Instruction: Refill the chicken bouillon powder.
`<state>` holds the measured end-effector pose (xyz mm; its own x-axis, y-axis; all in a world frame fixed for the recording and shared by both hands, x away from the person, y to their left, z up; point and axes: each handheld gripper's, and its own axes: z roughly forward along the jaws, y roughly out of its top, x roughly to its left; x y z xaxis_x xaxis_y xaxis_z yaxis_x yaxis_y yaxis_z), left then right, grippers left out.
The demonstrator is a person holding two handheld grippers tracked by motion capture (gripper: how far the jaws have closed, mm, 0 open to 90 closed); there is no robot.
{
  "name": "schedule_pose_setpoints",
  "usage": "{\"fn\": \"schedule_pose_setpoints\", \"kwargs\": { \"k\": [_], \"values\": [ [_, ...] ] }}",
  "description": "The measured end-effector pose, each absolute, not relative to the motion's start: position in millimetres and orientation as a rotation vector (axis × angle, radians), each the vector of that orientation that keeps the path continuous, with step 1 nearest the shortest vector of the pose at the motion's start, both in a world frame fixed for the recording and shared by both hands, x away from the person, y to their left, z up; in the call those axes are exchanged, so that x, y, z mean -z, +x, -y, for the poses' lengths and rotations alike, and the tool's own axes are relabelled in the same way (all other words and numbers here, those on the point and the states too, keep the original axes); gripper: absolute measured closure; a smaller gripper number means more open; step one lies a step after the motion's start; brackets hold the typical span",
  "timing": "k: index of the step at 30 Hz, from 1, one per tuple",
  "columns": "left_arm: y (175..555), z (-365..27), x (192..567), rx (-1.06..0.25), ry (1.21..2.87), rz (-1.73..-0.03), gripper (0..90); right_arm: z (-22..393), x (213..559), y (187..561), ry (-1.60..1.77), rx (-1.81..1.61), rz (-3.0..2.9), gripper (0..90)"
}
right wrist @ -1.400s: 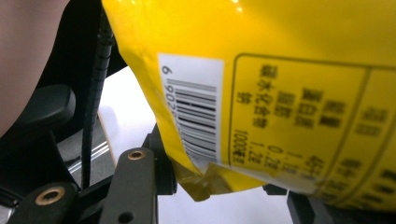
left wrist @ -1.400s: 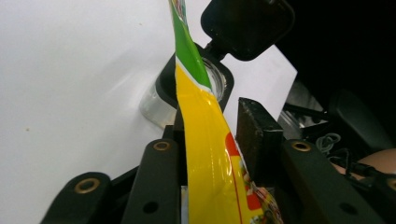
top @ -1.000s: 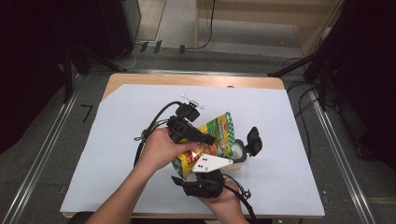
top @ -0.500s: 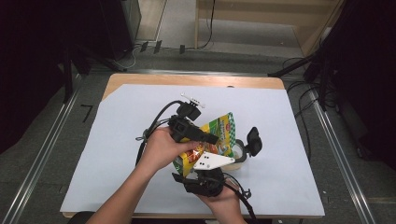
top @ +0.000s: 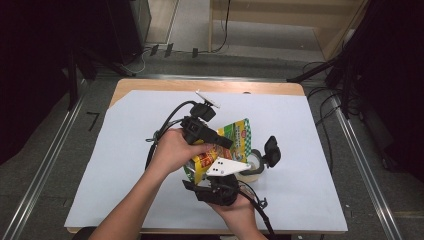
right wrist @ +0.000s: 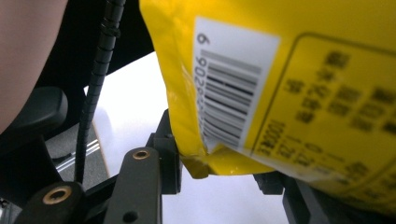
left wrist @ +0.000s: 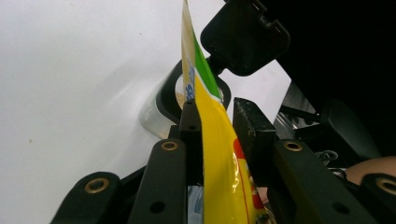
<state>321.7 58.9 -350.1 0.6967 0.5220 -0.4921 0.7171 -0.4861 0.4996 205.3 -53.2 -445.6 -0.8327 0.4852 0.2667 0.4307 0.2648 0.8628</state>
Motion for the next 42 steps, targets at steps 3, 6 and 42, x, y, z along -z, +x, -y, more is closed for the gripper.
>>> {"fn": "schedule_pose_setpoints", "kwargs": {
  "k": [3,6,42],
  "values": [
    [320.9,-58.0,348.8,0.347,2.190,-0.936,74.7,53.3,447.1,205.7,0.884,-1.638,-2.452,61.0],
    [319.6,-57.0,348.3,0.341,2.191,-0.922,74.6,54.3,447.0,205.5,0.878,-1.638,-2.452,61.9],
    [318.9,-61.3,349.7,0.322,2.177,-0.911,70.5,55.3,447.4,207.1,0.857,-1.639,-2.458,62.3]
  ]
}}
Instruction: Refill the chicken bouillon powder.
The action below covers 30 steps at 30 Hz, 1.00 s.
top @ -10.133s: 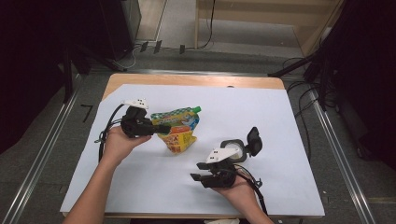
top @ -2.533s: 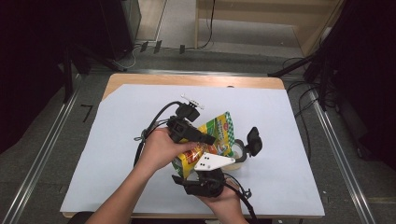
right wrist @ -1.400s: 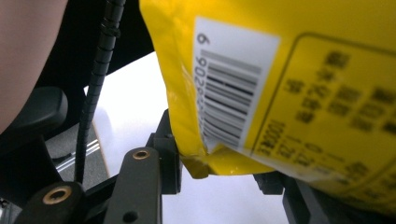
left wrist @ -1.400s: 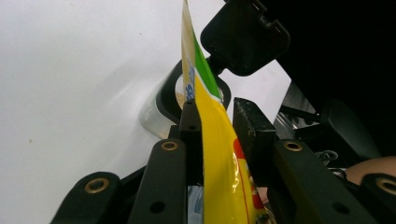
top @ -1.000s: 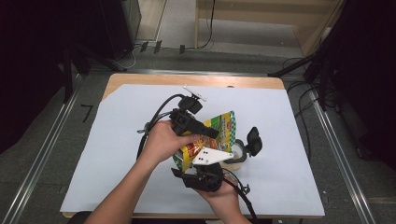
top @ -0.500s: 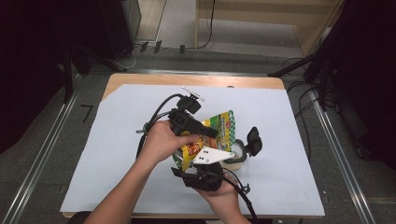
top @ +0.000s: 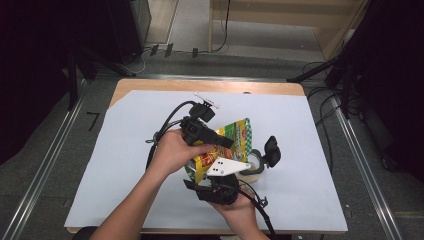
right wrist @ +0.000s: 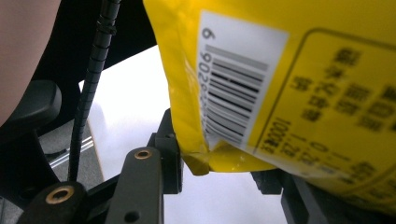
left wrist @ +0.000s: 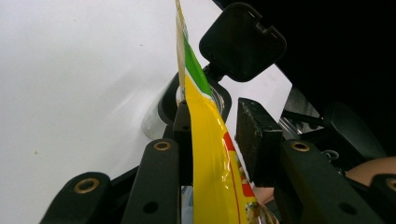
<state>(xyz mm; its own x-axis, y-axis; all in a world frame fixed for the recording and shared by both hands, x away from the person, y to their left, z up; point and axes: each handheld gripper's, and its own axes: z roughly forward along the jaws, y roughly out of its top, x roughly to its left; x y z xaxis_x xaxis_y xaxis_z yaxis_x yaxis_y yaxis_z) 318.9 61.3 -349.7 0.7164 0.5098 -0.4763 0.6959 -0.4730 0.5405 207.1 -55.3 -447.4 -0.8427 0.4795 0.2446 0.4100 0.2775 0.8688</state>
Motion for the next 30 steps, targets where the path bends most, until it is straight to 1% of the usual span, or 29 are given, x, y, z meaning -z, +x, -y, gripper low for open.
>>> {"fn": "schedule_pose_setpoints", "kwargs": {
  "k": [30],
  "values": [
    [324.1,-64.8,350.5,0.356,2.154,-0.932,69.2,55.7,445.3,208.7,0.842,-1.641,-2.457,62.0]
  ]
}}
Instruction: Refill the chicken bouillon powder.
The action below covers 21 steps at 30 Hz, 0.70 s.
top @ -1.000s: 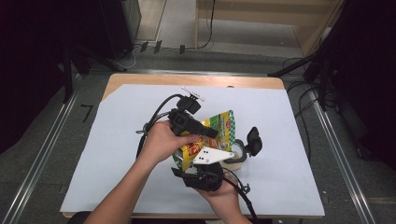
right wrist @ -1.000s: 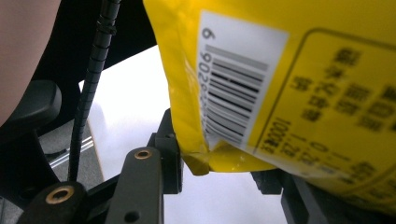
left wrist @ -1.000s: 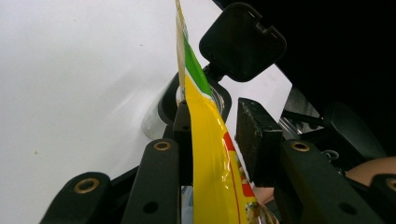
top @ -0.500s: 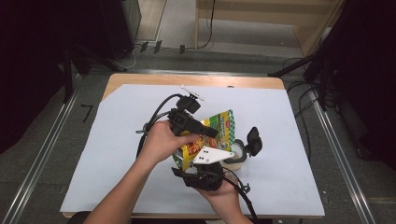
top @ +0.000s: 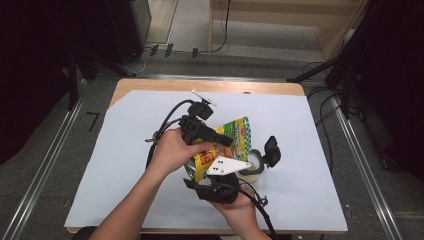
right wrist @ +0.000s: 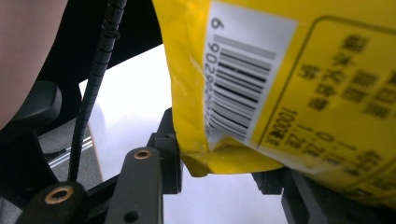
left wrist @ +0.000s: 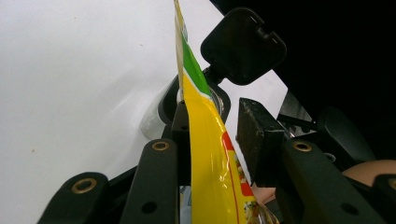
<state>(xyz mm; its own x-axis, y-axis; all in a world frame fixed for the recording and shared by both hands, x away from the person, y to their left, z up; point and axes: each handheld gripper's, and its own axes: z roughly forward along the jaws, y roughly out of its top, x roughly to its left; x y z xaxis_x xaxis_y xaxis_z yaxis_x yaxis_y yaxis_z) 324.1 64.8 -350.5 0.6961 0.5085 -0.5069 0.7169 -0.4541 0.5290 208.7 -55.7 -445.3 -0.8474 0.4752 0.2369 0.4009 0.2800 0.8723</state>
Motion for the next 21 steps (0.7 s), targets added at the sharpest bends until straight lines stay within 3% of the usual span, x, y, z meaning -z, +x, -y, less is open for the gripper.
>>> {"fn": "schedule_pose_setpoints", "kwargs": {
  "k": [21],
  "values": [
    [323.9,-63.5,350.3,0.360,2.156,-0.942,68.4,56.1,445.6,208.7,0.862,-1.658,-2.457,62.2]
  ]
}}
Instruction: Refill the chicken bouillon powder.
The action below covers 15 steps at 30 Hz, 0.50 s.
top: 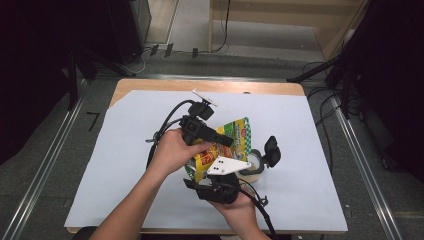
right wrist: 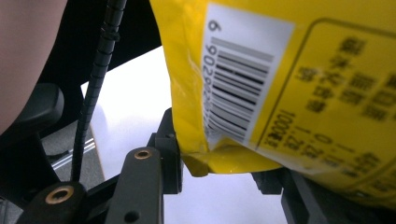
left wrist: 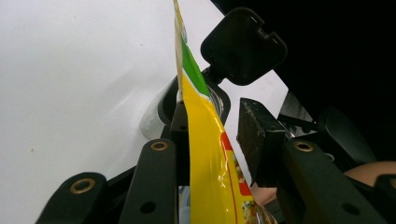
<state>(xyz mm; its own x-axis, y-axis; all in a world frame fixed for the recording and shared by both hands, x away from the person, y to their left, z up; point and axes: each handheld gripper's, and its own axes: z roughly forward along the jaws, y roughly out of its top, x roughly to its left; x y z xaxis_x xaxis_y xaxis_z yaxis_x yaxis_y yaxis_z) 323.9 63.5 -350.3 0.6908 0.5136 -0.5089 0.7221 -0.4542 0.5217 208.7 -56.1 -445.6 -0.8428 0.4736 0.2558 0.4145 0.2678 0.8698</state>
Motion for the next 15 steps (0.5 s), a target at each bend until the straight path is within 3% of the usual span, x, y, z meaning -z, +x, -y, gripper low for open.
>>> {"fn": "schedule_pose_setpoints", "kwargs": {
  "k": [11,15],
  "values": [
    [321.7,-60.4,351.1,0.320,2.213,-0.903,67.3,55.9,445.6,208.2,0.865,-1.649,-2.463,62.2],
    [320.9,-59.2,351.0,0.312,2.216,-0.919,71.5,55.8,445.7,208.2,0.865,-1.637,-2.466,62.3]
  ]
}}
